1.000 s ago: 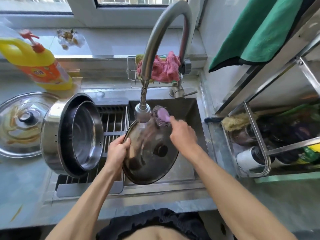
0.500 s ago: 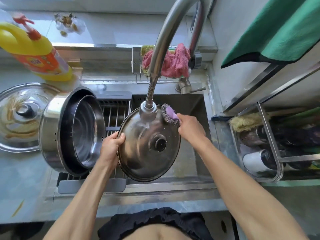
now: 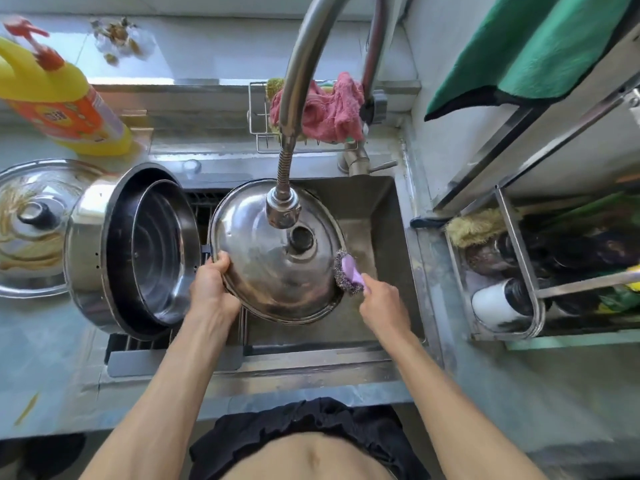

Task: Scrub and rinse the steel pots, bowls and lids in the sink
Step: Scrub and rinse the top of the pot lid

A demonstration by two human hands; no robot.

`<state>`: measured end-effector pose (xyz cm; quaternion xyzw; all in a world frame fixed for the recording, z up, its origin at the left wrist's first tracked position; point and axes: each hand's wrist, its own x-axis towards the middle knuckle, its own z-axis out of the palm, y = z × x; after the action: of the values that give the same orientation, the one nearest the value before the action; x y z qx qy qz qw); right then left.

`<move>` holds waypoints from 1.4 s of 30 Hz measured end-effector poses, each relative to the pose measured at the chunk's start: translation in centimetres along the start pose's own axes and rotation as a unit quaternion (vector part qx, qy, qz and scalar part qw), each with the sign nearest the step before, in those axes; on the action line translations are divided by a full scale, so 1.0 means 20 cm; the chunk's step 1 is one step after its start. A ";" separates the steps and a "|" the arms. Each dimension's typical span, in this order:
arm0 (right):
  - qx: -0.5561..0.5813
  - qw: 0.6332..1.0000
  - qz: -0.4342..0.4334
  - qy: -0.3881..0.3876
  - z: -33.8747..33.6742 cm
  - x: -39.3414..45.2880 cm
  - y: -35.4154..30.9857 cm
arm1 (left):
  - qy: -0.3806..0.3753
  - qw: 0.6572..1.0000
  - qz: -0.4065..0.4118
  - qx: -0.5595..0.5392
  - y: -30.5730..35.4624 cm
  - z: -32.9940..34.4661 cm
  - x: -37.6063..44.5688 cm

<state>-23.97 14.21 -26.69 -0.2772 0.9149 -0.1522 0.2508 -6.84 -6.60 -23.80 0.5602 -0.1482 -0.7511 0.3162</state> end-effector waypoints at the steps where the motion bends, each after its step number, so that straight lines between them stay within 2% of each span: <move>1: -0.004 1.000 -0.026 0.015 0.00 -0.05 -0.01 | -0.001 1.000 0.000 -0.003 -0.01 0.02 -0.01; 5: 0.002 0.990 -0.138 0.026 0.01 -0.23 -0.16 | 0.021 1.000 0.009 -0.003 -0.10 0.08 -0.09; 8: -0.010 0.972 -0.232 0.049 0.01 -0.32 -0.28 | -0.013 0.999 0.028 0.041 -0.19 0.11 -0.15; 11: -0.034 0.961 -0.266 0.070 -0.01 -0.31 -0.33 | -0.033 0.997 0.034 0.054 -0.20 0.10 -0.18; 14: -0.058 0.970 -0.229 0.056 -0.04 -0.27 -0.24 | -0.044 0.999 0.027 0.005 -0.15 0.06 -0.16; 16: -0.050 0.985 -0.164 0.030 -0.04 -0.26 -0.13 | -0.033 0.999 0.010 -0.034 -0.13 0.03 -0.15; 20: 0.073 0.996 -0.047 0.027 -0.03 -0.24 -0.03 | -0.003 0.999 -0.026 -0.048 -0.13 -0.02 -0.11; 24: 0.187 0.979 0.058 0.055 -0.08 -0.18 -0.03 | 0.018 0.995 -0.083 -0.044 -0.19 -0.07 -0.07; 28: 0.214 0.970 0.098 0.063 -0.11 -0.13 -0.02 | 0.051 0.992 -0.110 -0.034 -0.24 -0.12 0.06; 30: 0.237 0.962 0.116 0.063 -0.13 -0.12 -0.02 | 0.044 0.993 -0.107 -0.033 -0.25 -0.13 0.11; 35: 0.281 0.949 0.138 0.030 -0.18 -0.08 -0.12 | 0.072 0.995 -0.060 -0.024 -0.18 -0.04 -0.05; 39: 0.323 0.936 0.143 0.002 -0.16 0.01 -0.24 | 0.130 0.991 -0.020 0.005 -0.17 0.04 -0.13; 42: 0.324 0.937 0.130 -0.010 -0.16 0.05 -0.33 | 0.117 0.993 -0.013 0.003 -0.16 0.07 -0.16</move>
<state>-23.48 8.79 -21.65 -0.0609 0.8412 -0.4040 0.3541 -8.47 -2.34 -22.74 0.6471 -0.1056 -0.6839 0.3200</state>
